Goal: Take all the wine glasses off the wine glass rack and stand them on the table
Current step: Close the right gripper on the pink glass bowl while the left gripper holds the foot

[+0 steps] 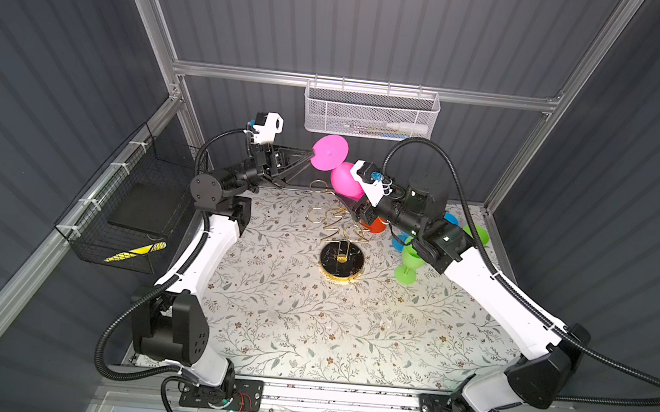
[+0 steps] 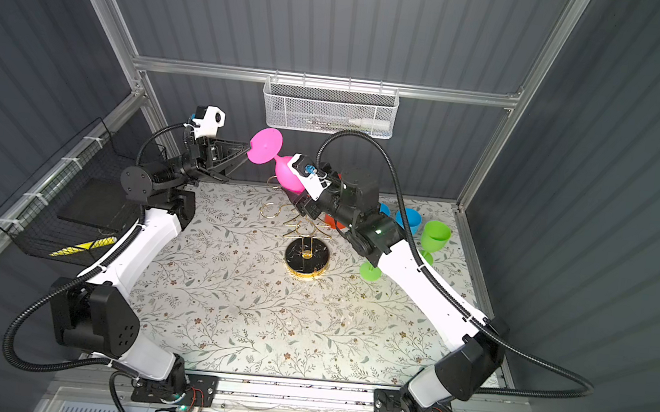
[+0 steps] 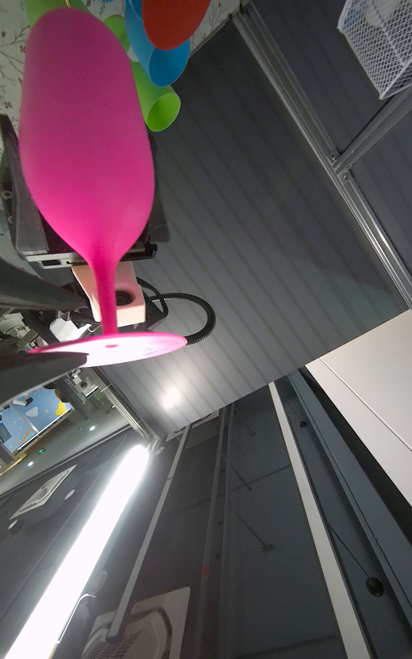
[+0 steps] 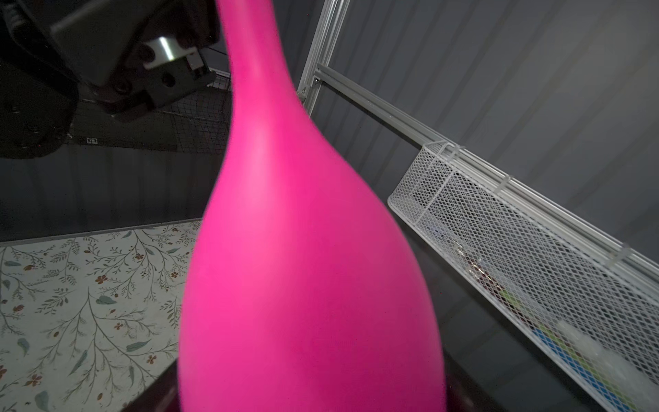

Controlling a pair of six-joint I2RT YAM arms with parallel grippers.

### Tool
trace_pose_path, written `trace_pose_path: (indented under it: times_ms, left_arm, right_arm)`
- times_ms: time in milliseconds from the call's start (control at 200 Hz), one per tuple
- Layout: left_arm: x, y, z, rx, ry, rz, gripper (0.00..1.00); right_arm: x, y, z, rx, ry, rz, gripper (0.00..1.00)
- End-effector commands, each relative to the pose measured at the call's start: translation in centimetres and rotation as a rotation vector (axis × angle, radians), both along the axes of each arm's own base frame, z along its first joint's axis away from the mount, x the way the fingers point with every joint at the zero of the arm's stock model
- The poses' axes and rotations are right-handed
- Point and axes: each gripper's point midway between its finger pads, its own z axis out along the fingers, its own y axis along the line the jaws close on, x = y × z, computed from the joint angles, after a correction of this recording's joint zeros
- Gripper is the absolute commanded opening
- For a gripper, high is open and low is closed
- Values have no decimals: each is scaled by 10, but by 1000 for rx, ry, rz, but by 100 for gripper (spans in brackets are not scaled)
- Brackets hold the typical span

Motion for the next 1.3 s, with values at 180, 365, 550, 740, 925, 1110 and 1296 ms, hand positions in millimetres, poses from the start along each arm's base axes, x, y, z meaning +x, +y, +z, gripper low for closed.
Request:
trace_pose_path:
  times_ms: [180, 365, 550, 740, 925, 1110, 1296]
  left_arm:
    - [-18, 5, 6, -1, -228, 113, 38]
    - [-5, 2, -27, 198, -497, 368, 40]
    - [-6, -27, -67, 501, -846, 527, 43]
    - [-13, -38, -79, 471, -1059, 526, 43]
    - [-17, -43, -86, 488, -1220, 535, 43]
    - [-23, -47, -90, 491, -1322, 523, 44]
    - [-29, -52, -92, 475, -1375, 489, 45]
  right_arm:
    - [-42, -34, -11, 23, 153, -63, 71]
    - [-72, -67, -46, -24, 371, -126, 70]
    - [-99, -93, -67, -43, 526, -171, 67]
    - [-109, -99, -84, -69, 622, -191, 65]
    - [-112, -93, -89, -60, 671, -163, 63]
    - [-109, -85, -95, -72, 700, -152, 63]
    - [-105, -78, -93, -68, 706, -141, 62]
